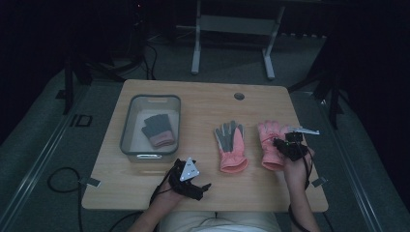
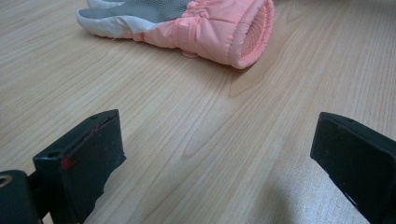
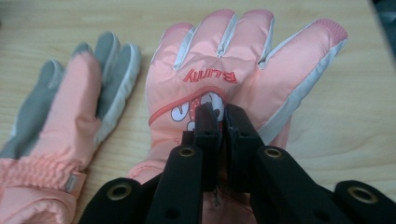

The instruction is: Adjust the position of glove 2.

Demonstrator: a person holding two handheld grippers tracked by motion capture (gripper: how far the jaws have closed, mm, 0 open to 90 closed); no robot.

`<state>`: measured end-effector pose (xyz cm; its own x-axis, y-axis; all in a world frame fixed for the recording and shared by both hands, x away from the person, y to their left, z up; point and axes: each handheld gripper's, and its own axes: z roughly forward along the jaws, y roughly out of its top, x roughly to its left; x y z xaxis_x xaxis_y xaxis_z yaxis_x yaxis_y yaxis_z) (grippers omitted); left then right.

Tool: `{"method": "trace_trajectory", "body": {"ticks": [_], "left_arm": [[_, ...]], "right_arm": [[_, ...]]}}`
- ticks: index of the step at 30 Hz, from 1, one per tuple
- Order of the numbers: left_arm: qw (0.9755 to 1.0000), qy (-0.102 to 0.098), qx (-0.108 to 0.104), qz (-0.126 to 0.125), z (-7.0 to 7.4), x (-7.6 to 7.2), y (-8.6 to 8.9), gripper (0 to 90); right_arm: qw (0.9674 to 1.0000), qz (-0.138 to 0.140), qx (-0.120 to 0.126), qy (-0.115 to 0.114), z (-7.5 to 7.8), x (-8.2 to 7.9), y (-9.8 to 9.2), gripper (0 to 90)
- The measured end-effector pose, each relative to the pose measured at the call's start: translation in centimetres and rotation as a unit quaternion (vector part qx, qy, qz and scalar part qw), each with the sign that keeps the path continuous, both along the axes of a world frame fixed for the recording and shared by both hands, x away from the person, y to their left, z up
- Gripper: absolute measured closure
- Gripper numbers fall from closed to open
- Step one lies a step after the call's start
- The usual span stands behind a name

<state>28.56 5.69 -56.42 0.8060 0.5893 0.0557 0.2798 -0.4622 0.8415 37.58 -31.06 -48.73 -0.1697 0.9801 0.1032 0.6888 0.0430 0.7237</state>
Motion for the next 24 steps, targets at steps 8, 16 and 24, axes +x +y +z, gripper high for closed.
{"method": "trace_trajectory", "body": {"ticks": [8,16,24], "left_arm": [[1.0000,0.003,-0.001,0.000,0.0,0.1,0.0,2.2],[1.0000,0.002,0.000,0.001,0.0,0.1,0.0,2.2],[1.0000,0.003,0.000,0.001,0.0,0.1,0.1,2.2]], "right_arm": [[0.9995,-0.019,-0.010,0.024,-2.5,1.0,0.0,83.3],[0.9992,0.000,-0.026,0.031,-3.4,1.3,-0.2,73.8],[0.9937,0.086,-0.072,0.003,-0.4,1.2,-0.8,59.8]]}}
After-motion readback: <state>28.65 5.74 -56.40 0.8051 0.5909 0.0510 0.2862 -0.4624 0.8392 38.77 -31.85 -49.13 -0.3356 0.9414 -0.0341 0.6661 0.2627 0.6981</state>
